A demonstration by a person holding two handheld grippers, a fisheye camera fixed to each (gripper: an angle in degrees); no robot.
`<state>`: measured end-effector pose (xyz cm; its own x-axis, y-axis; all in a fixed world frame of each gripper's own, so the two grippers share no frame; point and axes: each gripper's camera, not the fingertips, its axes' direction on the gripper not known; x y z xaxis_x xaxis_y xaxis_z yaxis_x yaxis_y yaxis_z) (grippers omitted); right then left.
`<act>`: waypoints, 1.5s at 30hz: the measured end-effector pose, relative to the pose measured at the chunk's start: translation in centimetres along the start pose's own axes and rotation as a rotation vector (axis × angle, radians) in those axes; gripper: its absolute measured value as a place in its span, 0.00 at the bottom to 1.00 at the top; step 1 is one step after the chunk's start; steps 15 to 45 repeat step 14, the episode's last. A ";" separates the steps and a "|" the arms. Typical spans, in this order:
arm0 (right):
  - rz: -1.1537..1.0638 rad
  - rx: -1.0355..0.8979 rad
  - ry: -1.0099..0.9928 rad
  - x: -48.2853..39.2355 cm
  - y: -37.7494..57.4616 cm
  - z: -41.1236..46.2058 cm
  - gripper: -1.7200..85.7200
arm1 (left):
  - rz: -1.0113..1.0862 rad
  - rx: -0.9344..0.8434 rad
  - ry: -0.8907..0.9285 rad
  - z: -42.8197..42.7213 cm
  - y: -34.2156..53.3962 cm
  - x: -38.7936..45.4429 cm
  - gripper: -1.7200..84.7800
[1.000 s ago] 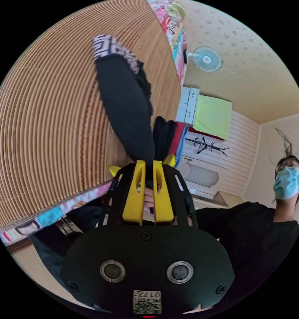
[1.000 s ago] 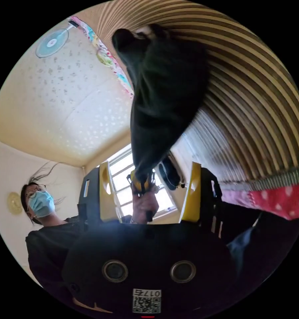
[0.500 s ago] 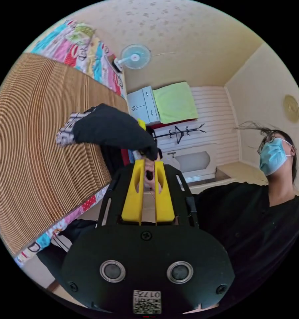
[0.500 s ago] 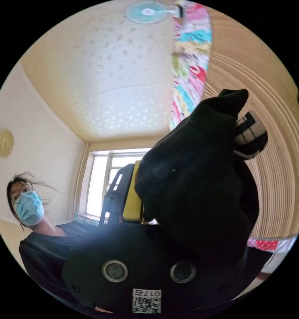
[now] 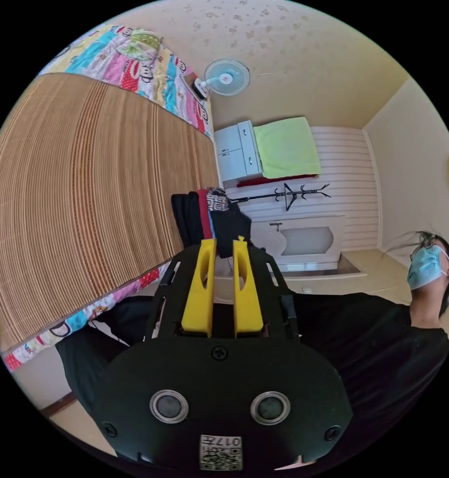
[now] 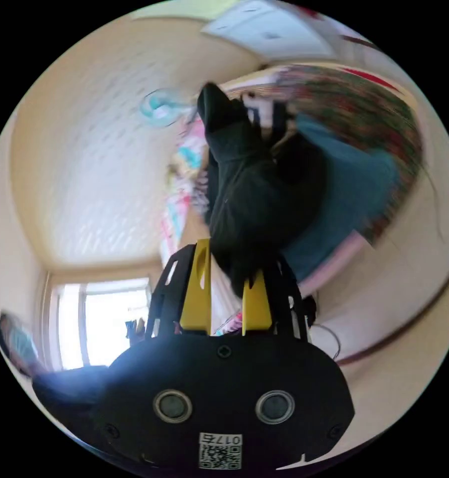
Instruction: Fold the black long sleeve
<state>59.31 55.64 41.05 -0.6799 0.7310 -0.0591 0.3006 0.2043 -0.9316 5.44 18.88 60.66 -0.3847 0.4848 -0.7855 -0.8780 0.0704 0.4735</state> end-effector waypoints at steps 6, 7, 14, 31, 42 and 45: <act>0.367 0.348 -0.173 9.6 14.1 1.0 0.04 | -0.035 0.076 -0.207 -5.3 -0.5 1.2 0.09; 0.462 0.314 -0.154 10.8 15.7 3.4 0.03 | -0.034 0.081 -0.227 -5.7 -0.6 1.3 0.09; 0.329 -0.428 -0.065 5.6 13.9 28.3 0.03 | -0.040 0.070 -0.349 -9.5 -1.3 1.0 0.02; 0.329 -0.428 -0.065 5.6 13.9 28.3 0.03 | -0.040 0.070 -0.349 -9.5 -1.3 1.0 0.02; 0.329 -0.428 -0.065 5.6 13.9 28.3 0.03 | -0.040 0.070 -0.349 -9.5 -1.3 1.0 0.02; 0.329 -0.428 -0.065 5.6 13.9 28.3 0.03 | -0.040 0.070 -0.349 -9.5 -1.3 1.0 0.02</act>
